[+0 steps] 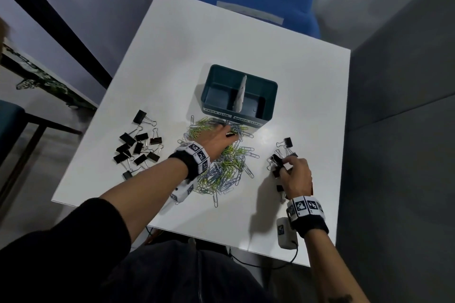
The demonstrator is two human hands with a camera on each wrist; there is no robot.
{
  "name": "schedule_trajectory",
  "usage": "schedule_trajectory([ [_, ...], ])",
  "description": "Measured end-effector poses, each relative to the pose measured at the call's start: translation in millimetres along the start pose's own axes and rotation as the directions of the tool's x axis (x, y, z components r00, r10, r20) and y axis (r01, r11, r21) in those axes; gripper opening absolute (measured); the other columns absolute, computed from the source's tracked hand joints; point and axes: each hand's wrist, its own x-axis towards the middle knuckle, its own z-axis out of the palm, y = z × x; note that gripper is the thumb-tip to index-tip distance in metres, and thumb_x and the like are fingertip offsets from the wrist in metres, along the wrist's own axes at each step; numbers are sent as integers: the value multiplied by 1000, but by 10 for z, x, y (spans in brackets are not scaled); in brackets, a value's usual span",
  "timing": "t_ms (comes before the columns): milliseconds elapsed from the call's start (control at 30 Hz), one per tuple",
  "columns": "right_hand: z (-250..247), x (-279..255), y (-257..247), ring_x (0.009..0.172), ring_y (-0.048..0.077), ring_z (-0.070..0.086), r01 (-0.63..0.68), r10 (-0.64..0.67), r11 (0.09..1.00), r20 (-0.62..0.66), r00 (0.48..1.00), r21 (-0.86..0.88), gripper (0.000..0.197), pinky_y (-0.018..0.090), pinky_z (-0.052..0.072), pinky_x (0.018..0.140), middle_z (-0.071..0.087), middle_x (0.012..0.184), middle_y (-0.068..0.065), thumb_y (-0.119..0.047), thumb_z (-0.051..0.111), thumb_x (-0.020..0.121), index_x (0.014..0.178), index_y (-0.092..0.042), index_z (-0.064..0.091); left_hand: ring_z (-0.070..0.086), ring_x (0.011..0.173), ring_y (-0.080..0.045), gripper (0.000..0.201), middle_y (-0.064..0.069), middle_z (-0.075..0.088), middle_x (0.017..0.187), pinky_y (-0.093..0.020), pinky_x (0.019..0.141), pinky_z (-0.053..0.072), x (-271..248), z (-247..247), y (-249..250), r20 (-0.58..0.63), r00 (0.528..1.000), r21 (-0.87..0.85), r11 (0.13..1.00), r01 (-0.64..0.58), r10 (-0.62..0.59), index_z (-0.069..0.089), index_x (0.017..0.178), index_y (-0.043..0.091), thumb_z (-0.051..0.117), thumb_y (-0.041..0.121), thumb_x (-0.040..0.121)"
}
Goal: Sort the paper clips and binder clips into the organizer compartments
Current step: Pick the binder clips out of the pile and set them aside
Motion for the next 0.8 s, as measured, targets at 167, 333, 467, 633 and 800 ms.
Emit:
schedule_trajectory([
  [167, 103, -126, -75, 86, 26, 62, 117, -116, 993, -36, 993, 24, 22, 37, 51, 77, 59, 108, 6, -13, 62, 82, 103, -16, 65, 51, 115, -39, 69, -21, 37, 140, -43, 77, 57, -19, 64, -1, 52, 998, -46, 999, 26, -23, 41, 131, 14, 63, -14, 72],
  [333, 273, -187, -244, 78, 22, 62, 226, -228, 974, 41, 973, 29, 19, 38, 54, 69, 59, 108, 5, -19, 60, 86, 105, -19, 63, 55, 81, -26, 52, -18, 48, 119, -32, 59, 48, -95, 77, 40, 18, 999, -129, 990, 50, -48, 38, 112, 8, 66, -10, 72],
  [467, 366, -190, -432, 82, 22, 60, 293, -293, 956, 62, 954, 20, 20, 34, 50, 69, 60, 103, 4, -19, 60, 86, 107, -18, 62, 51, 75, -21, 38, -7, 52, 93, -35, 62, 49, -180, 50, 106, -92, 995, -200, 979, 25, -44, 42, 109, 6, 68, 2, 81],
  [633, 399, -126, -661, 97, 25, 54, 321, -320, 947, 49, 946, -22, 24, 32, 44, 74, 61, 106, 7, -14, 60, 85, 110, -14, 63, 56, 82, -16, 21, -4, 57, 101, -30, 73, 55, -340, -12, 151, -233, 965, -379, 925, 21, -117, 56, 102, 9, 67, 10, 85],
  [800, 453, -10, -872, 106, 24, 50, 382, -371, 916, 106, 923, -123, 39, 33, 45, 86, 57, 120, 9, -17, 65, 82, 120, -14, 57, 60, 96, -14, 19, 0, 64, 111, -24, 84, 53, -603, -62, -125, -166, 892, -754, 637, 160, -421, 67, 103, 15, 62, 4, 88],
])
